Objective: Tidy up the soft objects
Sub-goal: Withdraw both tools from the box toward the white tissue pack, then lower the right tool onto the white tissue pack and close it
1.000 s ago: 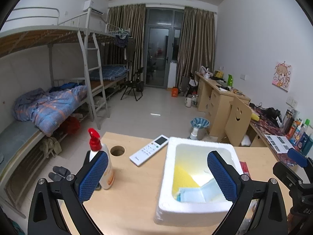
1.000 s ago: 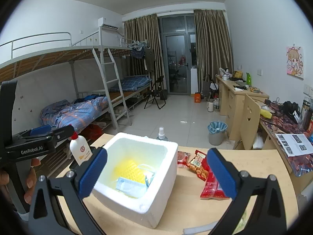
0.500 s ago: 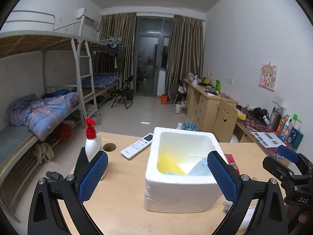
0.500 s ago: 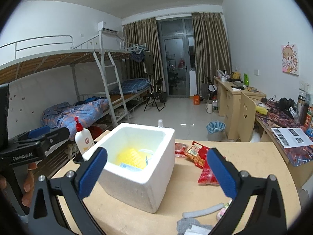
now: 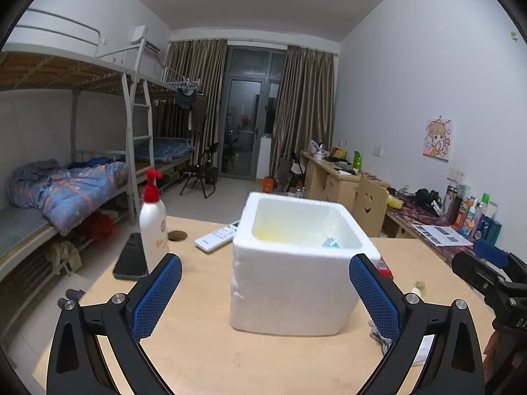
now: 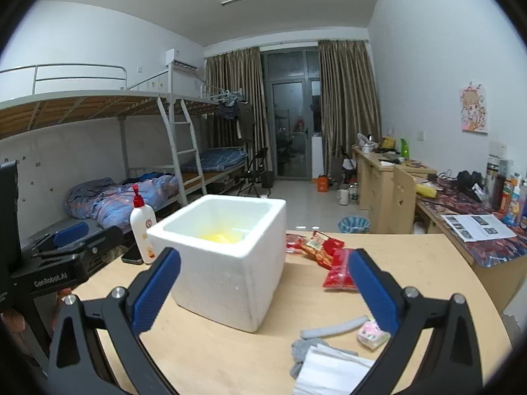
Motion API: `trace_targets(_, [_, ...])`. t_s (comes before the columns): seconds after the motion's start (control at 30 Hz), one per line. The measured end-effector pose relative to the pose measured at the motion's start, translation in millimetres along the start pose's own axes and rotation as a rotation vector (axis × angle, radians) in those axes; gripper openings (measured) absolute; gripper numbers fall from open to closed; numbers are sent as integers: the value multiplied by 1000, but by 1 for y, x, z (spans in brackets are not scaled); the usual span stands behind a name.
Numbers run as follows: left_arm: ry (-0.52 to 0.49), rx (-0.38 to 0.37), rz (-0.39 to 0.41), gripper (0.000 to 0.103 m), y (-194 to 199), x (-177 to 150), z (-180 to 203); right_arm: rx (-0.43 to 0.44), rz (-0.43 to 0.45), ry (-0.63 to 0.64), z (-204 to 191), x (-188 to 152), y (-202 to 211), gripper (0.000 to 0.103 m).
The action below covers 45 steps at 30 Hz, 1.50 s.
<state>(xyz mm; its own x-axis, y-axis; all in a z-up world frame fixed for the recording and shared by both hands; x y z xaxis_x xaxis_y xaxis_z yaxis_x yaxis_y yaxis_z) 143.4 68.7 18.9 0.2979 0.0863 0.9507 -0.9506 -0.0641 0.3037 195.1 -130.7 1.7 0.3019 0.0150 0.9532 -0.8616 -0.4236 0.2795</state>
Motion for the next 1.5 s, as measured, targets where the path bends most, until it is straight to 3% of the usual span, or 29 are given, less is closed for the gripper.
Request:
trace_targets(0.43, [-1, -17, -15, 102, 7, -51, 3, -27, -54, -49, 9, -51, 7, 103])
trace_targets(0.77, [-18, -47, -32, 102, 6, -61, 10, -31, -85, -79, 18, -64, 9, 103])
trace_targets(1.07, [-37, -139, -71, 102, -4, -68, 37, -133, -95, -103, 45, -73, 23, 103])
trace_targets(1.5, [-122, -317, -122, 102, -29, -81, 111, -245, -126, -147, 100, -92, 45, 103])
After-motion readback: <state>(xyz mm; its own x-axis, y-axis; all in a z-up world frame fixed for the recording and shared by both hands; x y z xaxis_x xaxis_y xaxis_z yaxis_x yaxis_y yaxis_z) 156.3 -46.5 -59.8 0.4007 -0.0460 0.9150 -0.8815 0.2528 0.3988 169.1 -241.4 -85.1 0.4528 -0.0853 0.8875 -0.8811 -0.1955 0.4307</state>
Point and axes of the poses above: each gripper's, at about its wrist camera, not at the fingertips, and y roughly against the way its jaws point, z to its right, x to its top, the point moved 6 cm from there along -y, roughly the way its jaws point, and after that the axes turned 4 degrees about -y, right-handed, at the moved point
